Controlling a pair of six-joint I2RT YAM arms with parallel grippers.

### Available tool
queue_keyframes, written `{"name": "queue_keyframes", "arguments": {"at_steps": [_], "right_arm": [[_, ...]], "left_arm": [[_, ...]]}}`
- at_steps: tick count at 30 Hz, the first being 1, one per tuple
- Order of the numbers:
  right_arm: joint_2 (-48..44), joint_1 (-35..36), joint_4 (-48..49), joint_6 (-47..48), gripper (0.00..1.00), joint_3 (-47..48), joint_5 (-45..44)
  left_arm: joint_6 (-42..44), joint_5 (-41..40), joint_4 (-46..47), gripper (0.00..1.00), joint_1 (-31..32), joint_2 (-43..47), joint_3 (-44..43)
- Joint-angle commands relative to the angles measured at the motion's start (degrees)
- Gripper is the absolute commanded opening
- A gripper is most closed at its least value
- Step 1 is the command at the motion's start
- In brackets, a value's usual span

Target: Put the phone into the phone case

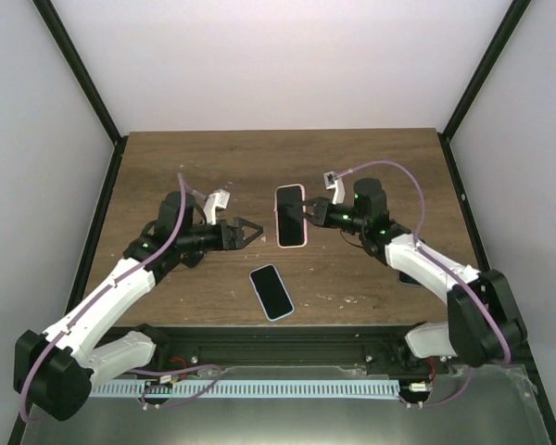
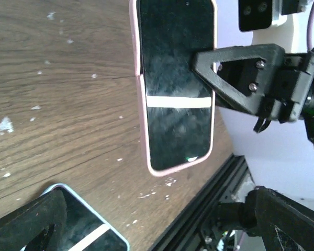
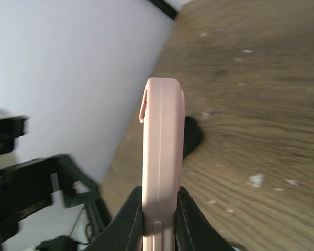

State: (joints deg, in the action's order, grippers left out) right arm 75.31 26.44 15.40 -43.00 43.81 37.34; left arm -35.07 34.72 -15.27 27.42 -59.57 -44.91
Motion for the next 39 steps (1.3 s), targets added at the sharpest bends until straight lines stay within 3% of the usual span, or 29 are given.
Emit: {"name": "queue_keyframes", "arguments": {"at_steps": [1,5,7,16,28,36,39], "right_arm": [[4.9,-5.2,-5.6,6.1,0.02,2.8,0.1],[10.2,-6.3,-20.2,13.5,0.01,10.3,-9.0],[13.2,-7.0,-24.0,15.2,0.01,13.0,-9.6],[25.1,-8.1,-17.7,13.0,0.01,14.7,3.0],[36.9,-9.2,-25.3,14.2,0.01,18.5,-8.9],[35.8,-9.1,-25.2,13.8,0.29,17.9,-10.0],[34.5,-9.1,-25.0,14.0,0.38,17.3,-9.4]], "left_arm": [[4.2,-7.2,-8.5,1.00,-0.2,0.2,-2.7],[5.8,-9.9,-12.8,1.00,-1.3,-0.2,-4.1],[6.0,-9.5,-13.2,1.00,-2.3,0.0,-4.1],[6.1,-7.7,-14.5,1.00,-5.9,0.2,-3.0],[3.6,-15.2,-19.0,1.00,-9.8,-4.5,-4.2],[3.0,-25.5,-19.4,1.00,-13.0,-7.1,-6.0],[3.9,-20.7,-19.5,0.98,-16.3,-10.4,-6.4]]}}
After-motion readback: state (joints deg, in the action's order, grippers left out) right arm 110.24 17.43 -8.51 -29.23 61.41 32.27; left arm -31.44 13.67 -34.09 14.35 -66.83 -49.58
